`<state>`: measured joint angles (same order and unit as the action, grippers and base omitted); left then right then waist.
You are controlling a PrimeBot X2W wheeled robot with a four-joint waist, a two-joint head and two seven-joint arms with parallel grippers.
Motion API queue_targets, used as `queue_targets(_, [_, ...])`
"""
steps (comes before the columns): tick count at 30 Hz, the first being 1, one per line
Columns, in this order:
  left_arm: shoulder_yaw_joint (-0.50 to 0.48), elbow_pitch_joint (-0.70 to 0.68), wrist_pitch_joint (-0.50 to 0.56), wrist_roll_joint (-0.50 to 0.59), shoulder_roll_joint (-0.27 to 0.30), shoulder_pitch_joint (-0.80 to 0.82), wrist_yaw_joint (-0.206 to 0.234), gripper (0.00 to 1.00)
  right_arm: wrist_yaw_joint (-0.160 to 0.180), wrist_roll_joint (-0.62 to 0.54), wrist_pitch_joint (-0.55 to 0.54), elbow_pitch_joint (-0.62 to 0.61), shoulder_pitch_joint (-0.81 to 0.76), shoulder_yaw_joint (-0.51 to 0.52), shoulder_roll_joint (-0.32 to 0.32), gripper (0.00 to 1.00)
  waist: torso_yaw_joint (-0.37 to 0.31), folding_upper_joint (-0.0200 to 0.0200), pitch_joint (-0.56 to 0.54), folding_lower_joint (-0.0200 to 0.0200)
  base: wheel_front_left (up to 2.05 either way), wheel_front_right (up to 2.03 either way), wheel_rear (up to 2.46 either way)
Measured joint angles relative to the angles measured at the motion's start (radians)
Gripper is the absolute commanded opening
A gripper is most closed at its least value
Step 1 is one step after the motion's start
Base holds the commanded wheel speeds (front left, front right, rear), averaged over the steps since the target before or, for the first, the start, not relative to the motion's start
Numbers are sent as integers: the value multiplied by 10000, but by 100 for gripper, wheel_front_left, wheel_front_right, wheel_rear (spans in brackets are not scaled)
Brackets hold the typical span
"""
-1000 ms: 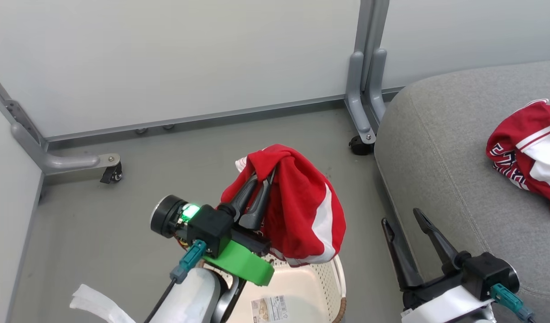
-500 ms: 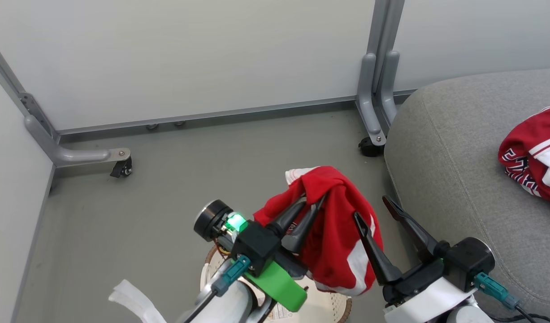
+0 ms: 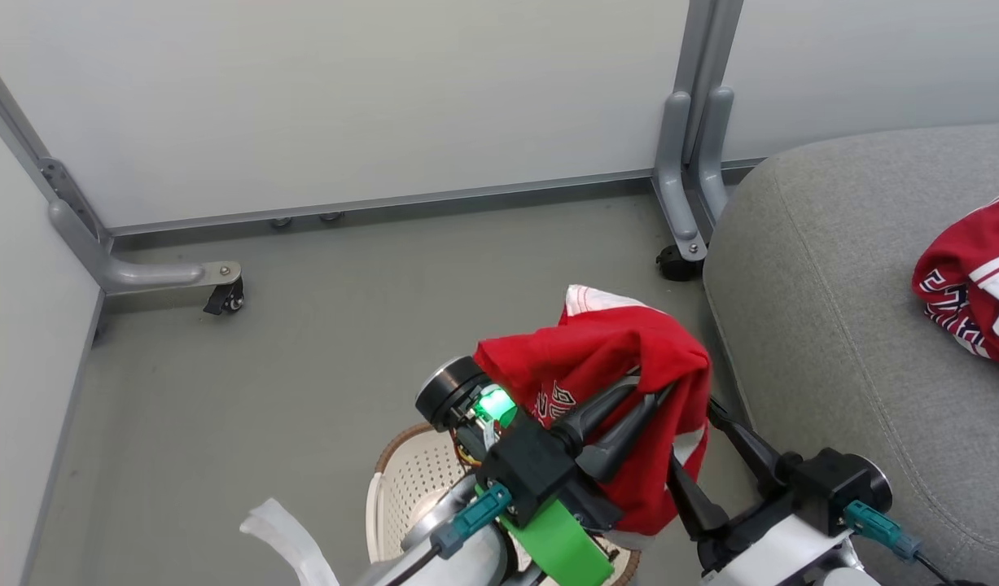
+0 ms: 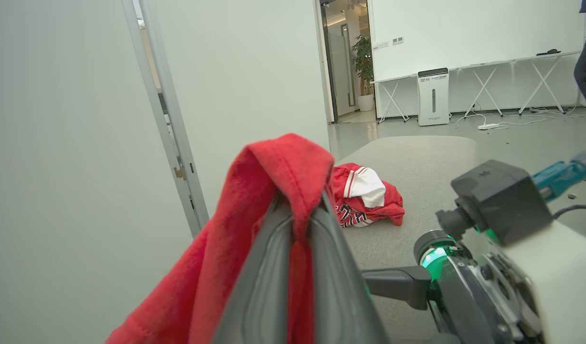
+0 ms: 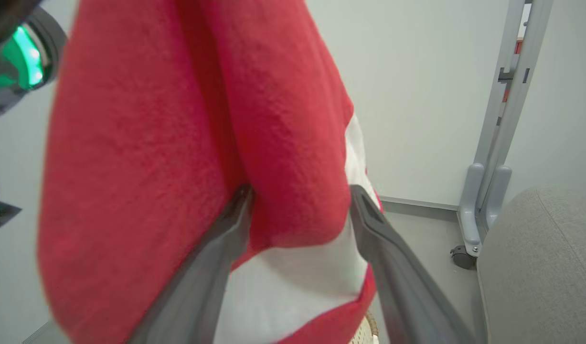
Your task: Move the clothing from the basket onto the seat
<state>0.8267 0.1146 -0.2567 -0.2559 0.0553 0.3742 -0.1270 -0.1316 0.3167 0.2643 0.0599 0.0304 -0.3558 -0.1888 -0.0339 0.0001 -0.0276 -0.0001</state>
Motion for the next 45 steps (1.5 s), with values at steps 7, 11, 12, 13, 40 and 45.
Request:
queue_targets(7, [144,-94,88,-117,63,78,-4,0,0,82,0,127,21,-238,-100,26,-80,0,26,0,0,0,0])
queue_targets(11, [173,-94,90,-184,113,96,-4,0,0,82,0,92,47,-380,-167,0,-82,0,72,0,0,0,0])
queue_targets(12, [178,-88,90,-219,119,104,-6,0,0,82,0,90,47,-387,-178,0,-73,0,81,0,0,0,0])
queue_targets(13, [173,-73,92,-245,127,111,-4,0,0,84,0,90,47,-387,-192,0,-63,0,91,0,0,0,0])
queue_targets(40, [117,378,88,-420,282,278,305,100,0,174,0,94,46,-334,-155,0,-86,0,339,0,0,0,0])
queue_targets(45, [136,433,102,-439,341,291,305,100,0,174,0,90,35,-288,-132,0,-82,0,379,1,0,0,0])
